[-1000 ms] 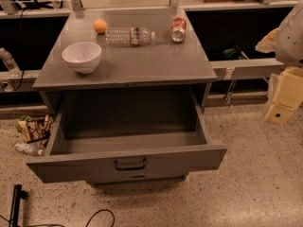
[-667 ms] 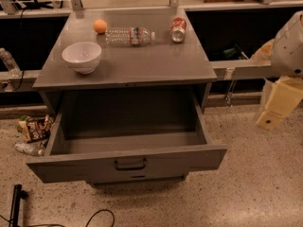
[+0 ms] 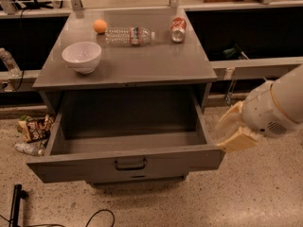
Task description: Close top drawer
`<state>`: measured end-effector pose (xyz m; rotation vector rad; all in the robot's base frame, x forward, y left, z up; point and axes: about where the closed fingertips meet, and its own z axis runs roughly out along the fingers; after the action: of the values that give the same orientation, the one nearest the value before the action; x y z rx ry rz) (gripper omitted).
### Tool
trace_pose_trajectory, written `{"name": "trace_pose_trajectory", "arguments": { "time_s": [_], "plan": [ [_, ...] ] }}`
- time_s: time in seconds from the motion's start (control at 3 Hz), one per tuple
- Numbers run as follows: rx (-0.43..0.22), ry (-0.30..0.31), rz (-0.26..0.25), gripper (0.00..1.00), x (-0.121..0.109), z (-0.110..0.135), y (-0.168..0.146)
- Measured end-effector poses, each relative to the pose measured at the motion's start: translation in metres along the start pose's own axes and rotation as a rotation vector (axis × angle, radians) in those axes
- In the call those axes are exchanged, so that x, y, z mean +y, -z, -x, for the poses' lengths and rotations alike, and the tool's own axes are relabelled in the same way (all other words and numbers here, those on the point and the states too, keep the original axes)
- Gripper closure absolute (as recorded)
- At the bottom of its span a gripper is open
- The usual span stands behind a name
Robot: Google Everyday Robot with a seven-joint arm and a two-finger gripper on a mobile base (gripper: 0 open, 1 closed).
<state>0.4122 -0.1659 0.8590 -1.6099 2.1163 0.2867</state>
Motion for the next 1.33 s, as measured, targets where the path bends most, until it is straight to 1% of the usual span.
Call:
{"name": "trace_pose_trajectory", "arguments": {
  "time_s": [0.33, 0.67, 1.0, 1.33],
  "plan": [
    [-0.052, 0.054, 0.013, 0.83, 0.017, -0.013, -0.062],
    [-0.07, 0.177, -0.06, 1.0, 0.004, -0.014, -0.123],
    [-0.069, 0.178, -0.054, 1.0, 0.005, -0.014, -0.123],
    [-0.057, 0.18, -0.046, 1.0, 0.006, -0.021, -0.13]
  ]
}}
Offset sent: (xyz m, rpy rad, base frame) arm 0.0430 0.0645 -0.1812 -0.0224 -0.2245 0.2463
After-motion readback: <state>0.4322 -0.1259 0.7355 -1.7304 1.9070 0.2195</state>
